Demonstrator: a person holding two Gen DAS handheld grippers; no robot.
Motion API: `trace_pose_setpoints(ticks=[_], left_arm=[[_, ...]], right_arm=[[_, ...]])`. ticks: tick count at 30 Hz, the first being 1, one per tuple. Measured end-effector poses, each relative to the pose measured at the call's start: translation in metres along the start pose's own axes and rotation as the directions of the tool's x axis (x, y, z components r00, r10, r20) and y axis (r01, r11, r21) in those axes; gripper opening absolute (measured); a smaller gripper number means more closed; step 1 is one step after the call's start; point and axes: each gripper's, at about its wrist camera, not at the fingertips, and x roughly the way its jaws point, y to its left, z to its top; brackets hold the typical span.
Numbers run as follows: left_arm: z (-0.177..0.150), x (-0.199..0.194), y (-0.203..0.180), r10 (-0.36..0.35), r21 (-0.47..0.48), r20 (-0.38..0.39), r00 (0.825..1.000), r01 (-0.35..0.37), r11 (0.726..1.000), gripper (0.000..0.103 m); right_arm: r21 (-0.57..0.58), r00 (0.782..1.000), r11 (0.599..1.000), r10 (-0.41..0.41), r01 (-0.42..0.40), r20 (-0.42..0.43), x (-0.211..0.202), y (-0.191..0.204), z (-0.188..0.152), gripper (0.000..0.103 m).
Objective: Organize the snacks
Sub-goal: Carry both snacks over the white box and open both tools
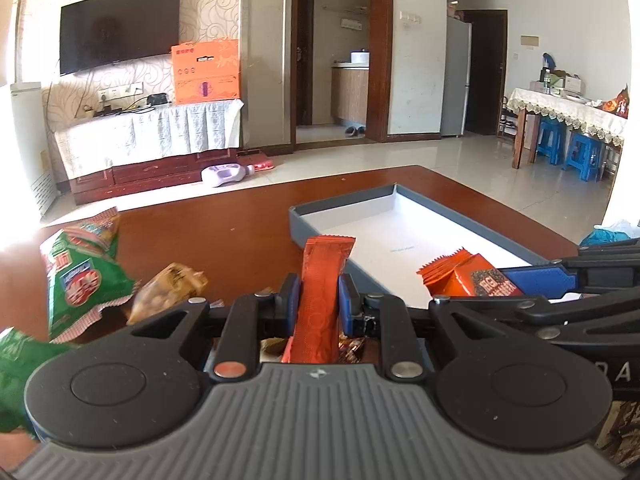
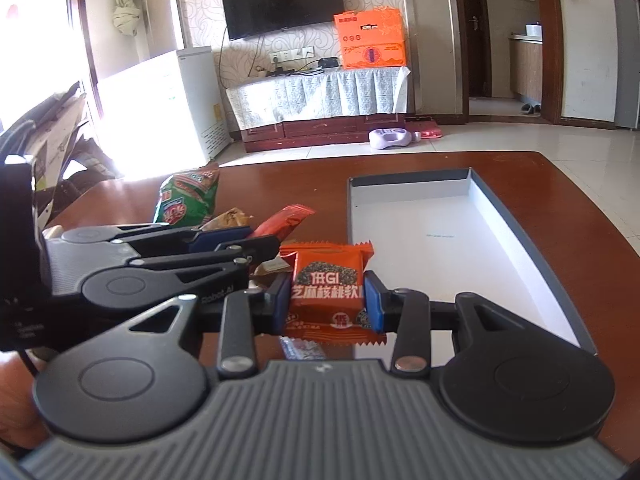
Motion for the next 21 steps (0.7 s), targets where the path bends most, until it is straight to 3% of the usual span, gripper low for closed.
trace_pose_setpoints(ticks=[21], left_arm=[[0.028, 0.070, -0.047, -0.102, -0.015, -0.008, 0.995, 0.101, 0.995, 0.024]], right_arm=[[0.076, 0.993, 0.990, -0.120, 0.118, 0.010, -0.004, -0.052, 0.003, 0.041]])
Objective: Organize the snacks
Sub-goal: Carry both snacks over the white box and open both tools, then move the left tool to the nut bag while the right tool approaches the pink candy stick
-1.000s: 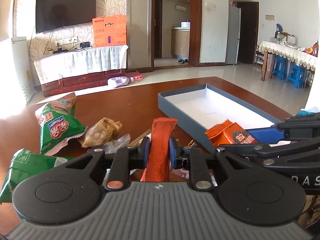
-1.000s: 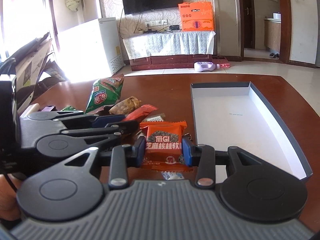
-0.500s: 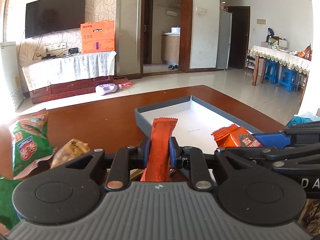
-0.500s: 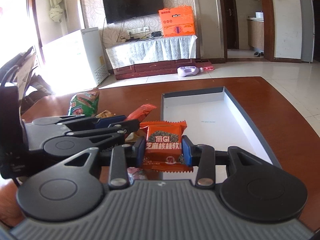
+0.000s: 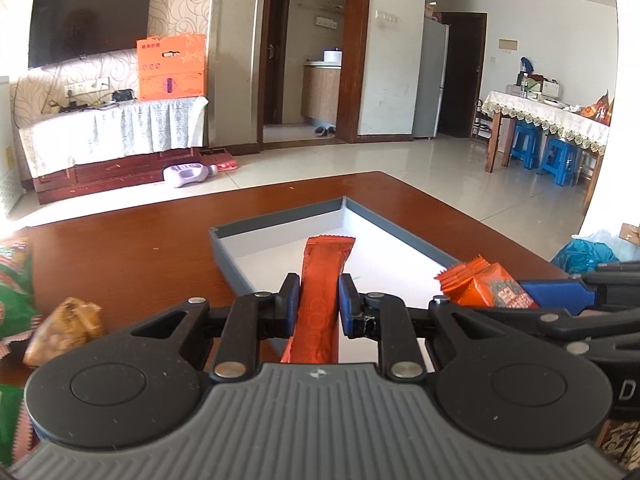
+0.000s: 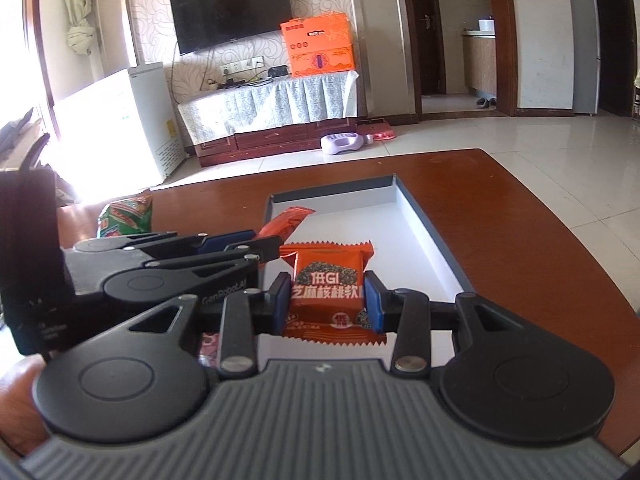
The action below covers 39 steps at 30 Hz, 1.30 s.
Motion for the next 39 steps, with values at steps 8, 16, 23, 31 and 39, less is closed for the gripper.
trace_pose_setpoints(ticks=[8, 16, 23, 31, 39], left_arm=[[0.002, 0.048, -0.011, -0.017, -0.019, -0.053, 0.998, 0.016, 1.000, 0.024], [-0.004, 0.077, -0.012, 0.006, 0.003, -0.108, 0.994, -0.006, 1.000, 0.026], [-0.007, 0.073, -0.015, 0.032, 0.035, -0.057, 0.998, -0.030, 0.999, 0.075], [-0.012, 0.030, -0.001, 0.072, 0.008, 0.010, 0.997, -0.072, 0.997, 0.087], [-0.028, -0.045, 0.049, 0.194, -0.004, 0.020, 0.981, -0.194, 0.981, 0.088]], right_arm=[[0.056, 0.998, 0.998, -0.036, 0.039, -0.052, 0.017, -0.024, -0.004, 0.041], [0.063, 0.993, 0.995, -0.068, 0.075, -0.101, 0.052, -0.033, 0.001, 0.041], [0.110, 0.988, 0.986, -0.112, 0.124, -0.109, 0.054, -0.046, -0.002, 0.043], [0.132, 0.994, 0.986, -0.091, 0.099, -0.069, 0.041, -0.046, -0.004, 0.056], [0.112, 0.996, 0.991, 0.062, -0.070, 0.071, 0.006, -0.017, -0.002, 0.059]])
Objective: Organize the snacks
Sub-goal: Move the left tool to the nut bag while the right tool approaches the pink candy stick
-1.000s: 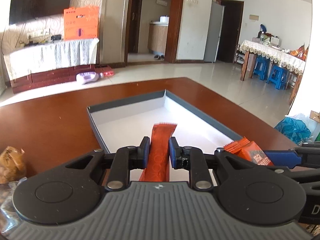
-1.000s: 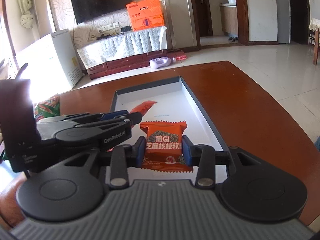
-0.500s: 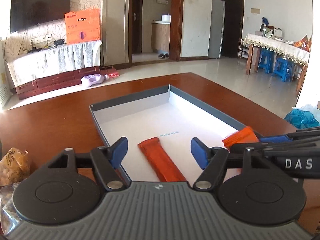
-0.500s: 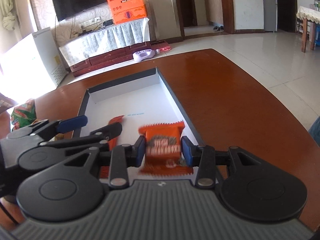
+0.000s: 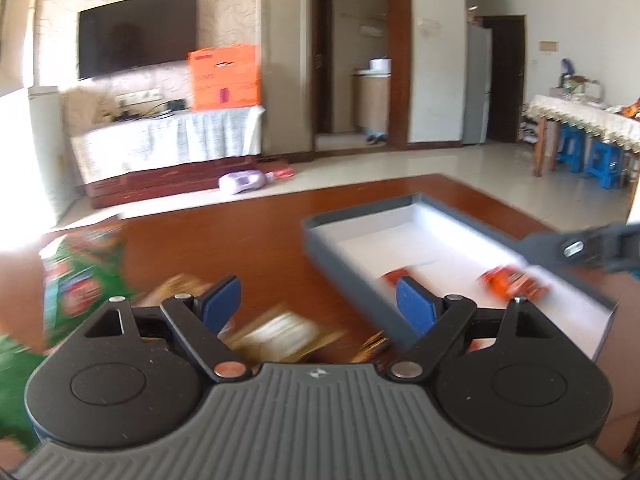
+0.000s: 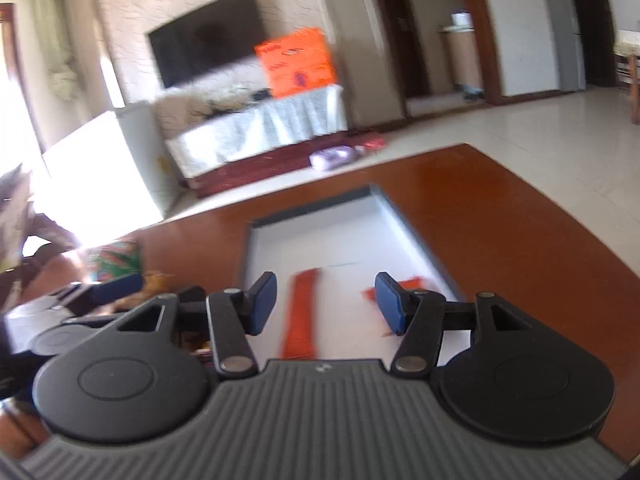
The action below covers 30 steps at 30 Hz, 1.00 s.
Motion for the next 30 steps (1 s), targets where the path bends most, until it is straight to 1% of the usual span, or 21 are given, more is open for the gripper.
trace_pose_setpoints(ticks=[3, 5, 6, 8, 10, 12, 14, 16, 18, 19, 22, 24, 25, 28, 29, 30], left_arm=[[-0.013, -0.017, 0.031, 0.061, -0.043, -0.047, 0.997, -0.063, 0.997, 0.088], [-0.023, -0.027, 0.049, 0.091, -0.073, -0.074, 0.993, -0.096, 0.993, 0.088], [-0.027, -0.030, 0.056, 0.102, -0.078, -0.082, 0.991, -0.108, 0.991, 0.088], [-0.033, -0.033, 0.066, 0.115, -0.073, -0.097, 0.989, -0.122, 0.990, 0.088], [-0.039, -0.029, 0.069, 0.121, -0.056, -0.119, 0.986, -0.128, 0.990, 0.088], [-0.041, -0.024, 0.075, 0.107, -0.066, -0.135, 0.985, -0.117, 0.991, 0.088], [-0.039, -0.019, 0.078, 0.109, -0.079, -0.141, 0.984, -0.121, 0.989, 0.088], [-0.038, -0.012, 0.074, 0.103, -0.084, -0.148, 0.984, -0.117, 0.990, 0.088], [-0.036, -0.003, 0.068, 0.097, -0.073, -0.162, 0.982, -0.110, 0.991, 0.090], [-0.034, 0.002, 0.066, 0.097, -0.066, -0.171, 0.981, -0.110, 0.992, 0.090], [-0.031, 0.008, 0.068, 0.097, -0.074, -0.182, 0.978, -0.112, 0.991, 0.094], [-0.030, 0.014, 0.070, 0.096, -0.066, -0.208, 0.973, -0.112, 0.992, 0.101], [-0.030, 0.017, 0.070, 0.105, -0.055, -0.216, 0.971, -0.120, 0.991, 0.101], [-0.030, 0.022, 0.072, 0.100, -0.047, -0.227, 0.969, -0.114, 0.992, 0.102], [-0.030, 0.026, 0.072, 0.095, -0.045, -0.247, 0.964, -0.110, 0.993, 0.103], [-0.031, 0.031, 0.074, 0.072, -0.054, -0.277, 0.958, -0.091, 0.994, 0.103]], right_arm=[[-0.071, 0.991, 0.988, 0.133, -0.134, -0.025, -0.003, 0.030, -0.006, 0.058], [-0.135, 0.977, 0.969, 0.196, -0.206, -0.078, 0.001, 0.054, -0.014, 0.058], [-0.160, 0.969, 0.958, 0.221, -0.237, -0.110, 0.004, 0.066, -0.019, 0.057], [-0.216, 0.955, 0.937, 0.240, -0.275, -0.174, 0.012, 0.086, -0.028, 0.055], [-0.273, 0.949, 0.921, 0.220, -0.278, -0.226, 0.019, 0.100, -0.038, 0.055], [-0.316, 0.950, 0.914, 0.174, -0.253, -0.258, 0.026, 0.105, -0.044, 0.054], [-0.320, 0.954, 0.921, 0.137, -0.222, -0.268, 0.032, 0.101, -0.046, 0.054], [-0.328, 0.961, 0.926, 0.099, -0.184, -0.259, 0.035, 0.096, -0.044, 0.054], [-0.331, 0.961, 0.929, 0.078, -0.166, -0.265, 0.039, 0.092, -0.046, 0.054], [-0.330, 0.959, 0.929, 0.073, -0.165, -0.274, 0.041, 0.092, -0.048, 0.054], [-0.376, 0.964, 0.914, 0.053, -0.152, -0.262, 0.044, 0.098, -0.052, 0.054], [-0.390, 0.961, 0.907, 0.053, -0.160, -0.271, 0.047, 0.101, -0.054, 0.054], [-0.395, 0.960, 0.904, 0.051, -0.162, -0.277, 0.048, 0.103, -0.056, 0.054], [-0.418, 0.955, 0.889, 0.066, -0.188, -0.288, 0.049, 0.107, -0.059, 0.054], [-0.421, 0.952, 0.886, 0.067, -0.195, -0.300, 0.050, 0.108, -0.060, 0.054], [-0.425, 0.949, 0.886, 0.052, -0.188, -0.311, 0.051, 0.107, -0.062, 0.053]])
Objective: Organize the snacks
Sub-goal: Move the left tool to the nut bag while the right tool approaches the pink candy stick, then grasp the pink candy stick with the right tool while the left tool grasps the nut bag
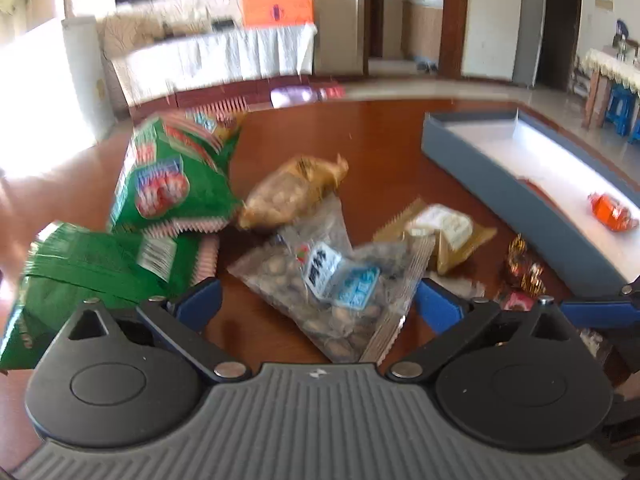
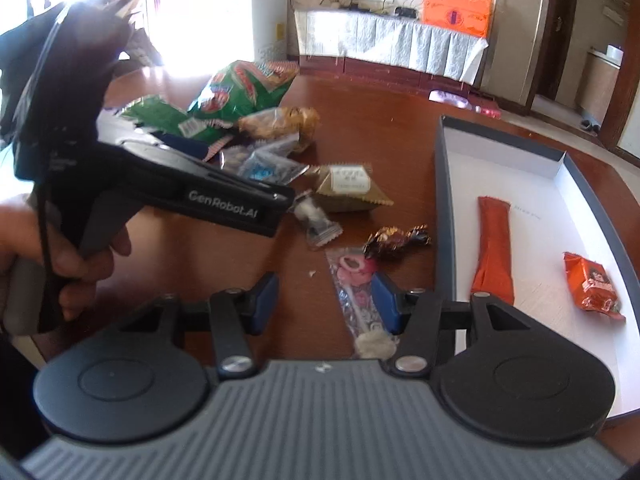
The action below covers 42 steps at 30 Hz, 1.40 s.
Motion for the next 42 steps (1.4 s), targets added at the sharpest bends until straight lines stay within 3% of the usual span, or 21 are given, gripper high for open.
trace_pose_setpoints(ticks=[5, 7, 8, 9, 14, 16, 18, 20, 25, 28, 30, 32, 37, 38, 42], left_arm=[[0.002, 0.006, -0.001, -0.050, 0.008, -0.006, 0.999, 0.050, 0.999, 0.100], [0.001, 0.004, -0.001, -0.051, 0.014, 0.016, 0.999, 0.051, 0.999, 0.086], [0.001, 0.004, -0.001, -0.058, 0.013, 0.021, 0.998, 0.057, 0.998, 0.084], [0.001, 0.004, -0.001, -0.060, 0.011, 0.025, 0.998, 0.060, 0.998, 0.082], [0.000, 0.003, 0.000, -0.069, 0.007, 0.040, 0.997, 0.069, 0.998, 0.071], [-0.001, 0.002, 0.001, -0.069, 0.001, 0.044, 0.997, 0.069, 0.998, 0.069], [-0.002, 0.001, 0.003, -0.068, -0.007, 0.046, 0.997, 0.068, 0.998, 0.068], [-0.003, -0.001, 0.005, -0.062, -0.009, 0.047, 0.997, 0.063, 0.998, 0.066], [-0.009, -0.008, 0.009, -0.047, 0.000, 0.041, 0.998, 0.047, 0.999, 0.066], [-0.010, -0.010, 0.010, -0.047, 0.007, 0.041, 0.998, 0.047, 0.999, 0.066], [-0.010, -0.010, 0.010, -0.048, 0.004, 0.041, 0.998, 0.048, 0.999, 0.066], [-0.009, -0.010, 0.010, -0.046, 0.006, 0.040, 0.998, 0.046, 0.999, 0.066], [-0.009, -0.010, 0.012, -0.054, 0.007, 0.037, 0.998, 0.054, 0.999, 0.067], [-0.009, -0.009, 0.011, -0.056, 0.010, 0.036, 0.998, 0.055, 0.998, 0.067], [-0.010, -0.009, 0.010, -0.058, 0.020, 0.036, 0.998, 0.057, 0.998, 0.067]], right_arm=[[-0.005, 0.998, 0.998, -0.058, 0.058, -0.008, -0.002, -0.004, -0.002, 0.059], [0.016, 0.997, 0.997, -0.069, 0.070, -0.016, -0.002, -0.006, -0.002, 0.076], [0.027, 0.997, 0.997, -0.066, 0.067, -0.031, 0.001, -0.007, -0.001, 0.091], [0.042, 0.997, 0.997, -0.058, 0.060, -0.044, 0.003, -0.008, -0.001, 0.094], [0.044, 0.998, 0.999, -0.023, 0.025, -0.052, 0.002, -0.009, 0.000, 0.097], [0.039, 0.999, 0.999, -0.018, 0.020, -0.049, -0.001, -0.010, -0.001, 0.091], [0.030, 0.999, 0.999, -0.028, 0.029, -0.033, -0.005, -0.009, 0.001, 0.048], [0.010, 0.999, 0.999, -0.040, 0.040, -0.026, -0.007, -0.007, 0.001, 0.028], [-0.009, 0.999, 0.999, -0.034, 0.033, -0.018, -0.007, -0.005, 0.001, 0.025], [-0.009, 0.999, 1.000, -0.029, 0.029, -0.018, -0.009, -0.004, 0.000, 0.030], [-0.018, 1.000, 1.000, -0.008, 0.007, -0.021, -0.014, 0.000, -0.003, 0.049], [-0.001, 0.999, 1.000, 0.026, -0.026, -0.033, -0.023, 0.004, -0.005, 0.052], [0.031, 0.996, 0.999, 0.042, -0.045, 0.084, -0.055, 0.018, -0.011, 0.074], [0.035, 0.995, 0.999, 0.034, -0.037, 0.090, -0.056, 0.021, -0.014, 0.078], [0.007, 0.990, 0.990, -0.140, 0.140, -0.008, -0.039, 0.029, -0.020, 0.076]])
